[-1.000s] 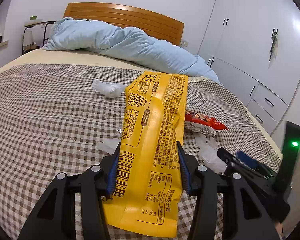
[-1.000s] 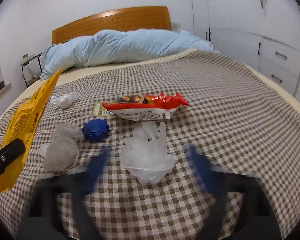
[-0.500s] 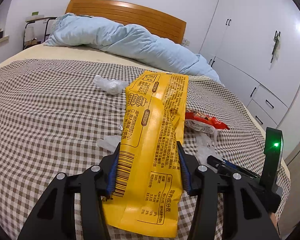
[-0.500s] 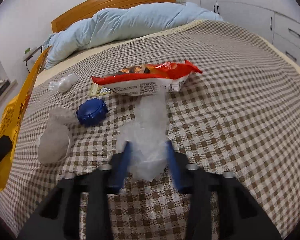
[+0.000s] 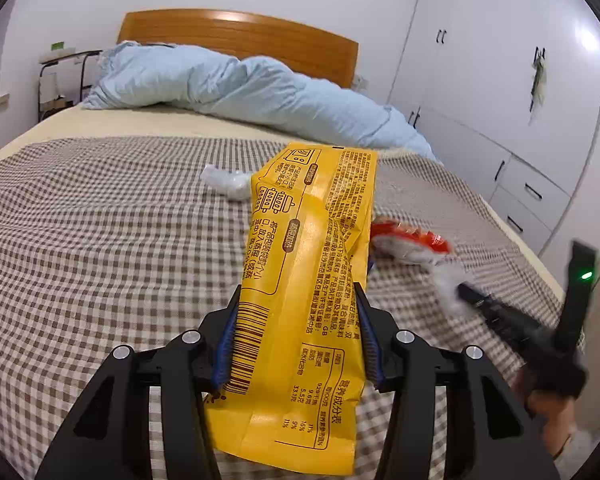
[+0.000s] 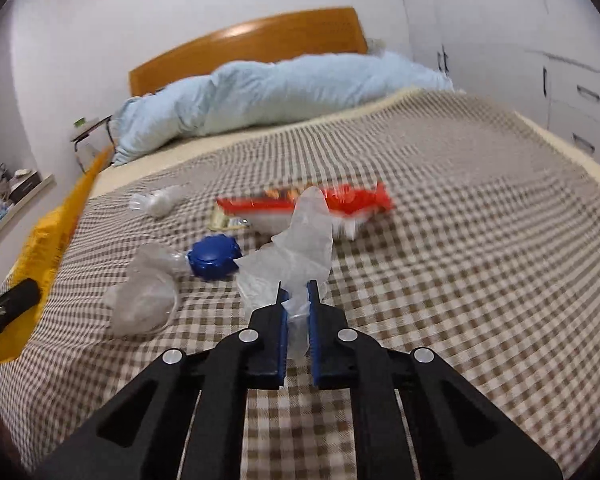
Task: Collect trash
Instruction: 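Carry the wrapper and plastic bag down to the floor trash bag with both tools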
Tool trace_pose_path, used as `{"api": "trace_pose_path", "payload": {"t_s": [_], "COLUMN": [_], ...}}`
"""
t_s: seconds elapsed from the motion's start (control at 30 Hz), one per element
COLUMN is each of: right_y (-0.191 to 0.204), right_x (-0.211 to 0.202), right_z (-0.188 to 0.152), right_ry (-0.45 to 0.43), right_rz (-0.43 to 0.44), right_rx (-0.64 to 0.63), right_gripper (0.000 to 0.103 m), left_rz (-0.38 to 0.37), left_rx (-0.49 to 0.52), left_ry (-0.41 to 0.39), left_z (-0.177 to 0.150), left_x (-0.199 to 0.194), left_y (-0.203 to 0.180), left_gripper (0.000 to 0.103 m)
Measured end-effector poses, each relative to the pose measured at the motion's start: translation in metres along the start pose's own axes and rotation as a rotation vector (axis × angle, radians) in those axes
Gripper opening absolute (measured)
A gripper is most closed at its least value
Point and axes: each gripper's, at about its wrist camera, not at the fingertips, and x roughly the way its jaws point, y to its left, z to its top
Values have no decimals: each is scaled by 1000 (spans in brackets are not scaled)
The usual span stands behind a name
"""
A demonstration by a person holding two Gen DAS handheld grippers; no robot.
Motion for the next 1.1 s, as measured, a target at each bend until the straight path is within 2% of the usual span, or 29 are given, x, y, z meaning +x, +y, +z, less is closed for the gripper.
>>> {"api": "trace_pose_path", "payload": {"t_s": [0.17,0.27,0.3,0.4,0.47,0.67,1.1], "right_y": [-34,-55,-58,-70,-71,-55,-61], "right_x": [-27,-32,-33,-33,-34,-41,-38], "right_z": [-6,-5,-5,-3,-2,-5,-7], "right_ry": [-27,-32,-34,-34,-38,-55,-44], "right_rz": [25,19,16,14,6,4,29], "right_rx": [7,33,40,75,73,-7,21], "right_gripper": [8,8,7,7,7,7,7], "left_rz": [-65,-154,-161,-83,-98,-70,-77], "left_rx": [25,-15,-23,-14,-47,-38,-11], "left_ry": [59,89,91,98,123,106,82], "left_z": [-11,-14,-15,-17,-18,-23,-26], "left_x": [18,26,24,26,30,23,11], "left_y": [11,18,22,29,34,35,30], "left_gripper": [48,48,48,48,48,48,48]}}
